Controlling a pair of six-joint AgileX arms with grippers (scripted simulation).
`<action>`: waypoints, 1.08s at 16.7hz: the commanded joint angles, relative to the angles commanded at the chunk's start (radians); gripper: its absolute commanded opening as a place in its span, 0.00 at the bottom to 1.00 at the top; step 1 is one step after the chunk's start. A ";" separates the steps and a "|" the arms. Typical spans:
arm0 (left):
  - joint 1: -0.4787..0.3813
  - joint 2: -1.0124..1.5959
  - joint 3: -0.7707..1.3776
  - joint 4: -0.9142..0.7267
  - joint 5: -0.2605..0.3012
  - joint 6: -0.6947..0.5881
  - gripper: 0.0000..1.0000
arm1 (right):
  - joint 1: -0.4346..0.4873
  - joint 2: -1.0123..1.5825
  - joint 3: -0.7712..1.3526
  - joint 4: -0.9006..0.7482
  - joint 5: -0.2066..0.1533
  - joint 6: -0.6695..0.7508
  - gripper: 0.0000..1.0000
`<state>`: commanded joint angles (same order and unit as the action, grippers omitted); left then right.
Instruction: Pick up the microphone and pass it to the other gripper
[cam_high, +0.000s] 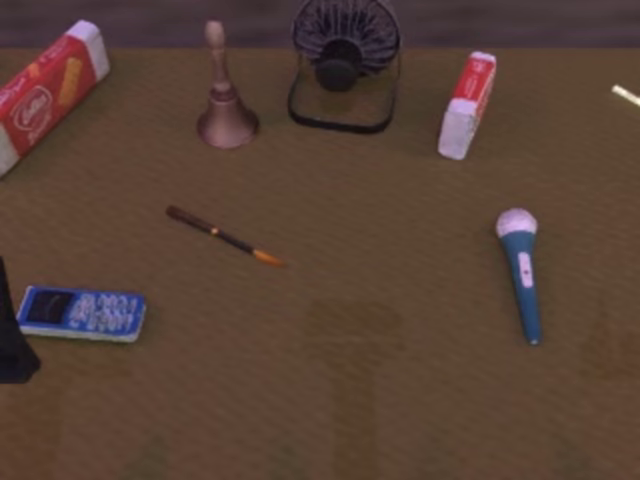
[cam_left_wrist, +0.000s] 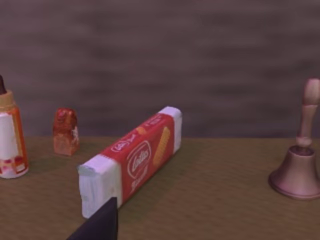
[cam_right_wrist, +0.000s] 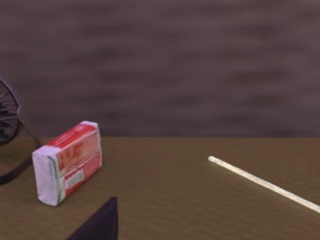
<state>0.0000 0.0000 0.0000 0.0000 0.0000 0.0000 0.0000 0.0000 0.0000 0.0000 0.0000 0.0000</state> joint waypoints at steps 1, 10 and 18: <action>0.000 0.000 0.000 0.000 0.000 0.000 1.00 | 0.000 0.000 0.000 0.000 0.000 0.000 1.00; 0.000 0.000 0.000 0.000 0.000 0.000 1.00 | 0.084 0.346 0.231 -0.186 -0.002 0.077 1.00; 0.000 0.000 0.000 0.000 0.000 0.000 1.00 | 0.226 1.043 0.713 -0.519 0.018 0.241 1.00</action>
<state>0.0000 0.0000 0.0000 0.0000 0.0000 0.0000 0.2263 1.0434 0.7125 -0.5187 0.0176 0.2414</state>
